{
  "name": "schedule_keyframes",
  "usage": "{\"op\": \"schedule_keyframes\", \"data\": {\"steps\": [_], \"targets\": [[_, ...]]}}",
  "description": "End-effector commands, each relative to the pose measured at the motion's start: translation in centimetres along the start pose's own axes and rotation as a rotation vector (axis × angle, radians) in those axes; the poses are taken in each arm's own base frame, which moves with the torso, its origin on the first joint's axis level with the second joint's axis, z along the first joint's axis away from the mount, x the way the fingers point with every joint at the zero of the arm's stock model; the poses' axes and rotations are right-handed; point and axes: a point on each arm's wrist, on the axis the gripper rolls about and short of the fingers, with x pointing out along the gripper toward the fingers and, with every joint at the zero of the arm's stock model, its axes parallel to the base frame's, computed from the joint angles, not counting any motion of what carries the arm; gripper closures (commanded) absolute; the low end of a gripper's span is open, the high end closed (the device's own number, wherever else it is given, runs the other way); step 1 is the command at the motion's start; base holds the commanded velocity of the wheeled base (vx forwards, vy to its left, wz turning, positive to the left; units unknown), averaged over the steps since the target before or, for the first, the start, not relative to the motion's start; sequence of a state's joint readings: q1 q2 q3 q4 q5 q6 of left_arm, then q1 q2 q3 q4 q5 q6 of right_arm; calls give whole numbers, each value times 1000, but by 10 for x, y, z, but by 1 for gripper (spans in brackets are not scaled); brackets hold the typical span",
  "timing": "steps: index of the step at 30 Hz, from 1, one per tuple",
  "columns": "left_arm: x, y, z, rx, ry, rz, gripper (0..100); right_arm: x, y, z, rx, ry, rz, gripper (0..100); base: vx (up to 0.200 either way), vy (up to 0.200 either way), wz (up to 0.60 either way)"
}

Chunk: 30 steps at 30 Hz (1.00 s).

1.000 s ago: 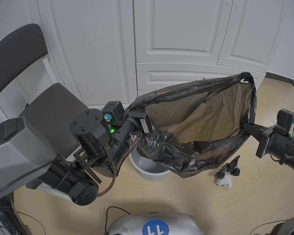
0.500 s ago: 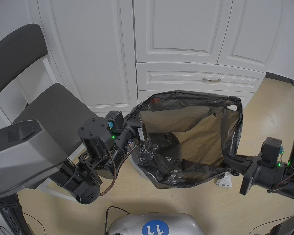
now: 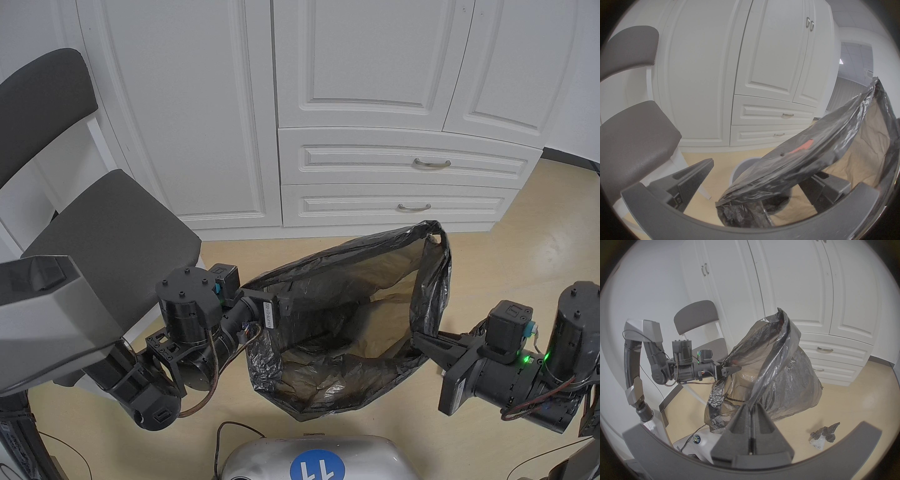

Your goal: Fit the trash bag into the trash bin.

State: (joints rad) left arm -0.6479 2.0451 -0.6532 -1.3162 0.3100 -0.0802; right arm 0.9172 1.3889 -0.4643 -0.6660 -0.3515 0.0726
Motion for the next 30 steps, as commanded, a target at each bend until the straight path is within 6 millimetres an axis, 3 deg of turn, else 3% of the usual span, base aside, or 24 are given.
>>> {"op": "schedule_keyframes", "data": {"steps": [1,7,12,21,28,30], "targets": [[-14,11,11,0,11,-10,0,12,6,-10,-19,50,4,100,0,0,0],[-34,26,36,-10,-17,-23,0,14,7,-10,-5,54,2,100,0,0,0],[-54,28,38,-2,89,-24,0,19,9,-9,13,38,0,100,0,0,0],[-62,32,44,-125,277,16,0,41,15,-10,57,-44,-71,100,0,0,0],[-67,31,44,-215,438,-104,0,57,18,-6,108,-68,-123,100,0,0,0],[-61,31,35,-224,469,-103,0,60,18,-3,125,-77,-131,100,0,0,0]]}}
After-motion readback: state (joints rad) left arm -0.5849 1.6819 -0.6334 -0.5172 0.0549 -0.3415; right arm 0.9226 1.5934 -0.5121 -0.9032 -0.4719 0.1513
